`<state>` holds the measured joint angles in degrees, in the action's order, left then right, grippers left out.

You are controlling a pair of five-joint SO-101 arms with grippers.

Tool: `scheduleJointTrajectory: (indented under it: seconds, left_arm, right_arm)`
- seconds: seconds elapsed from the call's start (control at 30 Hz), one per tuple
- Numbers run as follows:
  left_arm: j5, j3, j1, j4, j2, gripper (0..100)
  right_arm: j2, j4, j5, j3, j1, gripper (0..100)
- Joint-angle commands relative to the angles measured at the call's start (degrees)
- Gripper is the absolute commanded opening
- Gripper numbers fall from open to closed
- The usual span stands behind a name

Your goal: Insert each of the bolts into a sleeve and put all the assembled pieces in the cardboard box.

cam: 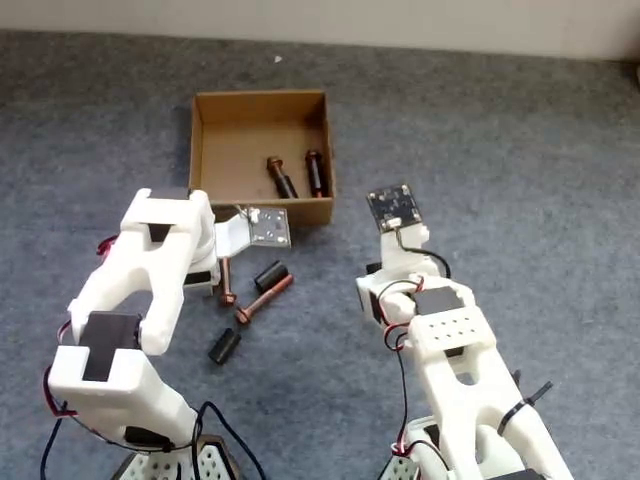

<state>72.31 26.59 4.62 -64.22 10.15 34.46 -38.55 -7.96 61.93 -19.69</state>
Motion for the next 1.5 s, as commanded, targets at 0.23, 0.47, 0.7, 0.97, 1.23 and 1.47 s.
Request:
scheduleJointTrajectory:
  seconds: [0.23,0.47,0.7,0.97,1.23,1.47]
  left_arm:
    - [-8.70,-4.53,0.48,-2.02,-0.40,26]
    - [-4.57,-5.14,3.21,-1.93,0.13,23]
    - [-2.29,-4.88,5.41,-1.93,0.31,23]
    - [-2.64,-2.59,3.03,2.37,0.31,20]
    - [-2.64,-1.27,1.80,3.34,0.22,13]
    - [-2.64,-1.19,1.27,2.99,-0.31,3]
  right_arm:
    - [2.51,1.45,-0.62,-0.48,0.75,0.5]
    - [2.68,1.45,-0.62,-0.48,0.75,0.5]
    - [2.68,1.45,-0.62,-0.48,0.75,0.5]
    - [2.59,1.45,-0.62,-0.48,0.75,0.5]
    - [2.59,1.45,-0.62,-0.48,0.75,0.5]
    - [2.68,1.45,-0.62,-0.40,0.75,0.5]
